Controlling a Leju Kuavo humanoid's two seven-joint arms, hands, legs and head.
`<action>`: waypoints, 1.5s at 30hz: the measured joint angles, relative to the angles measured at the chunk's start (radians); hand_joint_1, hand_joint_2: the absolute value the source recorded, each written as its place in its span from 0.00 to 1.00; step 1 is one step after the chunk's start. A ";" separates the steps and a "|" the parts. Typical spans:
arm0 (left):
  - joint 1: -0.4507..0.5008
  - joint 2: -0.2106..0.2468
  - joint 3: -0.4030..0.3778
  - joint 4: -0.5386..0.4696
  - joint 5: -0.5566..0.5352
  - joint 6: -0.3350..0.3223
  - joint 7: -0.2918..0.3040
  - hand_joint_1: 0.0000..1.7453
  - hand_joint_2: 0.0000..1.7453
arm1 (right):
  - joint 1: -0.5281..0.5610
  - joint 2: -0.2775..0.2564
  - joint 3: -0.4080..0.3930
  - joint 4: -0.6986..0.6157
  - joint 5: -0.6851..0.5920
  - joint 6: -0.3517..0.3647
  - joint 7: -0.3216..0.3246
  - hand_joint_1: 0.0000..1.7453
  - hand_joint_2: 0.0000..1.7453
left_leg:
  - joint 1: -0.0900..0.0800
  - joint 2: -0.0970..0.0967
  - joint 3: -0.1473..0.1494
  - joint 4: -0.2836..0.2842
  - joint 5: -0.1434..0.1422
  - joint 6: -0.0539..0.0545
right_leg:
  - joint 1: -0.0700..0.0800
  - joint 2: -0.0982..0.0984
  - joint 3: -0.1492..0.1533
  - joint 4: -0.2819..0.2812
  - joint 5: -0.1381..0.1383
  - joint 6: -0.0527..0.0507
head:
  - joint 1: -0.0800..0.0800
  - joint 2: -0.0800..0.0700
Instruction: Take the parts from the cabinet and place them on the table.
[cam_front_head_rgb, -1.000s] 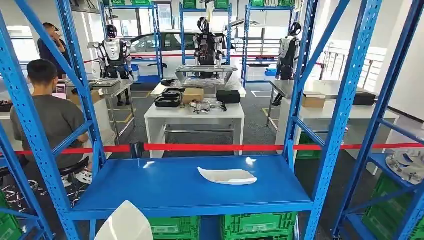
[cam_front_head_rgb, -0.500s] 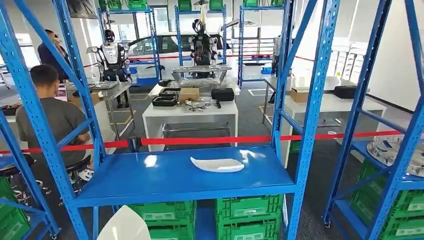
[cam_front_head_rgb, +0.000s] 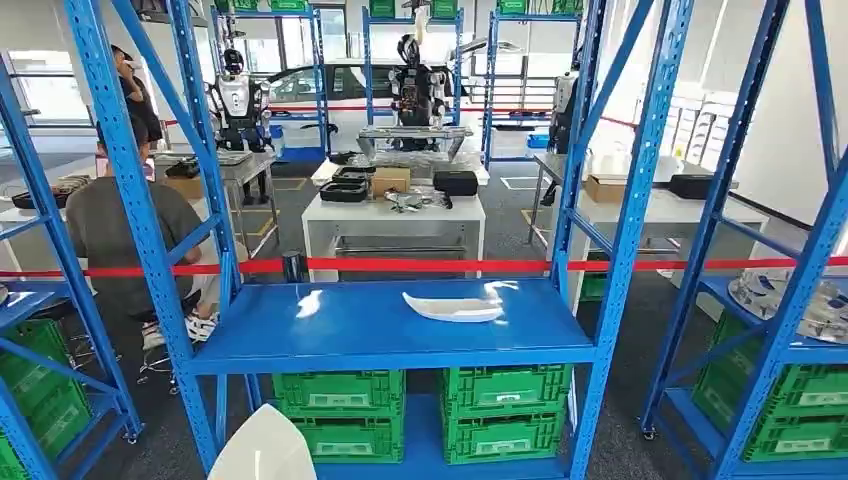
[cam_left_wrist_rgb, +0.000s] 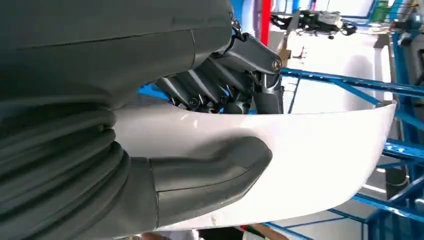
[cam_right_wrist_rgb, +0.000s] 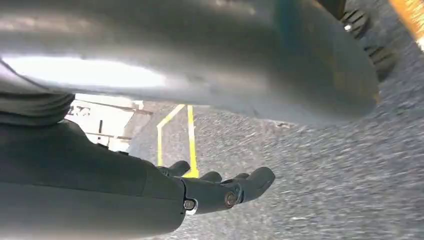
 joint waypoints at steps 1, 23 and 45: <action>0.002 0.000 0.000 0.003 -0.003 0.000 0.000 1.00 1.00 | 0.000 0.000 0.000 0.000 0.003 0.001 0.000 0.00 0.00 | 0.000 0.000 -0.022 0.008 0.009 -0.002 | 0.001 0.000 0.031 -0.020 0.039 -0.002 | 0.002 0.000; 0.016 0.014 0.018 0.047 -0.008 -0.002 -0.020 1.00 1.00 | -0.005 -0.002 0.000 0.000 0.021 0.029 -0.005 0.00 0.00 | -0.007 -0.013 0.087 -0.010 -0.077 -0.031 | 0.001 -0.009 0.074 -0.313 0.190 -0.019 | -0.005 0.000; 0.012 0.012 0.035 0.085 0.005 -0.029 -0.009 1.00 1.00 | -0.008 -0.004 0.000 0.000 0.037 0.046 -0.002 0.00 0.00 | 0.018 -0.006 -0.157 0.316 -0.154 -0.068 | 0.009 -0.006 0.137 -0.308 0.100 -0.057 | -0.006 0.000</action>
